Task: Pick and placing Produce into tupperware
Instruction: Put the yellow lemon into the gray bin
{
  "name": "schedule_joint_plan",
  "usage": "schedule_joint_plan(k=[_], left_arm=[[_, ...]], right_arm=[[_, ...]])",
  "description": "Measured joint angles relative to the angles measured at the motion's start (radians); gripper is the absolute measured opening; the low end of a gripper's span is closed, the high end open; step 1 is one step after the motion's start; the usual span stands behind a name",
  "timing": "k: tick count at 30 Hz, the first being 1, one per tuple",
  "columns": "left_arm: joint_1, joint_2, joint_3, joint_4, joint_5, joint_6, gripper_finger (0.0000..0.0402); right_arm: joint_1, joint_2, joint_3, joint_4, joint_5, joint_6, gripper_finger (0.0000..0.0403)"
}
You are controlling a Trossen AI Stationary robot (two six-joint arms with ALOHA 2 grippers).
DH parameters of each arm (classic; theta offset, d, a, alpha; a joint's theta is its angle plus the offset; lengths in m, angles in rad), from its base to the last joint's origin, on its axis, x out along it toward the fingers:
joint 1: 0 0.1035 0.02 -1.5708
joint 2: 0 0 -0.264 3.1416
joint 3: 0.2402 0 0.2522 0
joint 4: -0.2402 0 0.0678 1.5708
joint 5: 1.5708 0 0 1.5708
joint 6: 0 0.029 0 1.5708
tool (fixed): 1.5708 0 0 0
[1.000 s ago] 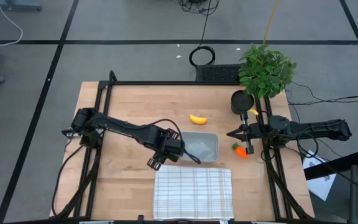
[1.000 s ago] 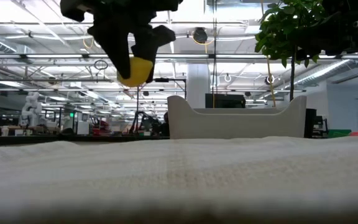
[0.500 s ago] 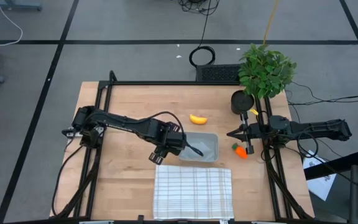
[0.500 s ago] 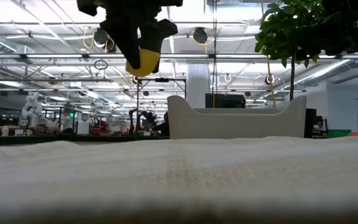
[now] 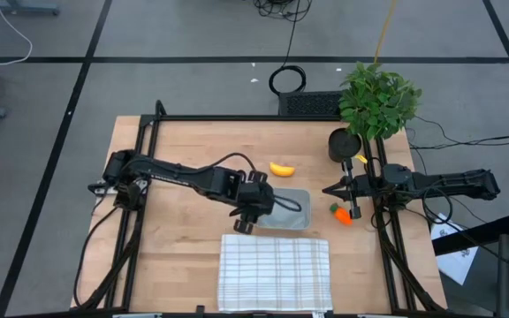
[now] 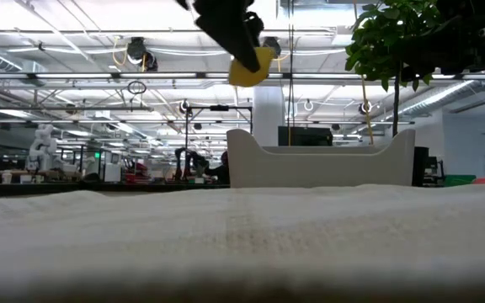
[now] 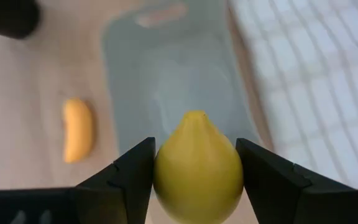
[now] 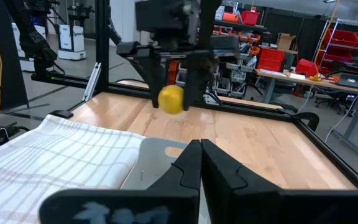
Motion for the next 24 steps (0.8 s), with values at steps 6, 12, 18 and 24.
schedule_joint_plan(k=[6, 12, 18, 24], left_arm=[[0.027, 0.000, 0.000, 0.028, -0.034, 0.025, 0.0214], [0.056, 0.000, 0.033, 0.080, -0.032, 0.051, 0.0214], [0.072, 0.010, 0.100, 0.071, -0.006, 0.086, 0.0214], [0.093, 0.015, 0.124, 0.084, 0.024, 0.111, 0.0214]], right_arm=[[0.000, 0.000, 0.000, 0.000, 0.000, 0.000, 0.0000], [0.000, 0.000, 0.000, 0.007, 0.000, 0.000, 0.0000], [0.000, 0.000, 0.000, 0.013, 0.000, 0.000, 0.0000], [0.000, 0.000, 0.000, 0.014, 0.000, 0.000, 0.0000]])
